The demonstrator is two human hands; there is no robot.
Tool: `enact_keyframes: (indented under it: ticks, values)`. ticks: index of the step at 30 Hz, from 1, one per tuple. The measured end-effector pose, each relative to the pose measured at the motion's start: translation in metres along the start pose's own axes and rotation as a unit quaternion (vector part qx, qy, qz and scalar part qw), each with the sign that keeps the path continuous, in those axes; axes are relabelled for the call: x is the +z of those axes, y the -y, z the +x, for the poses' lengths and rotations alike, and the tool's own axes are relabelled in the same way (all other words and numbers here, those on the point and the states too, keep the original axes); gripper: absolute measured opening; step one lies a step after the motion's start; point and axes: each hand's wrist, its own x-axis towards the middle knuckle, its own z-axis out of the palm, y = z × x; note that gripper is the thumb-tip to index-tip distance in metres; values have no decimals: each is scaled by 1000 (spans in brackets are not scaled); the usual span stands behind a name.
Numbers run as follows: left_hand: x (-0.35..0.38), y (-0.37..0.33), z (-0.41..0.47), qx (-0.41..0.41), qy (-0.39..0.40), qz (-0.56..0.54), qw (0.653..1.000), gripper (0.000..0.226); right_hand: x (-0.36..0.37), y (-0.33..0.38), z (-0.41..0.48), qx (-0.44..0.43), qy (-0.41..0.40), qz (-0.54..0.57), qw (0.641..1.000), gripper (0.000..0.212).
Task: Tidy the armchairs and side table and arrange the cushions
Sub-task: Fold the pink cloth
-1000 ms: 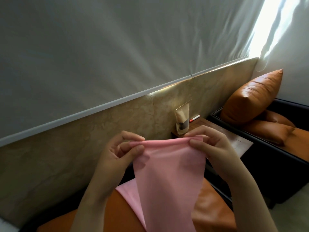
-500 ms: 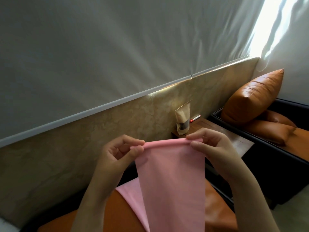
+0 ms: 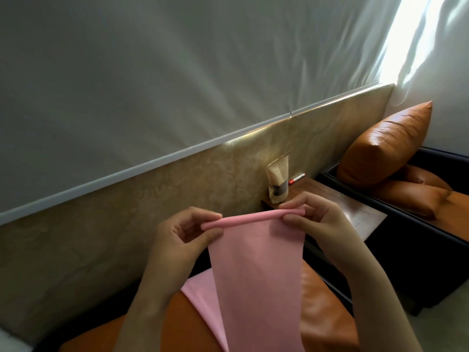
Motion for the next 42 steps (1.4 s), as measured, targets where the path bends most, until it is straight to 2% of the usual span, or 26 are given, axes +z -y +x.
enact_keyframes:
  ticks: [2,8,11,13,18,22,25,28,30,32,36,42]
  values:
    - [2,1,0,-5,-4,-14,1000,13,2,1,1,5,0,8,1000,20]
    - [2,-3,-1,-50,9,-121,991,16,4,1,0,11,3,52,999,9]
    - [1,-4,0,-42,10,-127,991,15,4,-3,1,11,11,75,997,37]
    - [-1,-4,0,-39,9,-131,991,13,4,-4,1,15,15,85,996,46]
    - [-5,-2,0,-17,27,-124,992,17,3,-2,3,21,38,128,991,39]
    - [-2,-4,-2,-18,38,-133,990,13,4,-1,2,29,13,88,996,23]
    - [1,-4,-2,-21,5,-99,995,10,6,-1,2,15,-10,32,999,32]
    - [1,-2,-1,-15,-9,-61,998,18,5,0,2,10,-17,15,1000,24]
    - [-1,0,0,-14,-12,-39,999,26,5,0,2,9,-17,1,1000,29]
    - [-2,3,1,-10,-16,-32,999,24,6,1,3,2,-9,-12,1000,27]
    - [-1,5,3,-13,-18,-64,998,12,9,3,3,-21,2,-10,1000,21]
    - [1,6,3,-32,10,-102,994,9,11,5,2,-40,-7,-7,999,16]
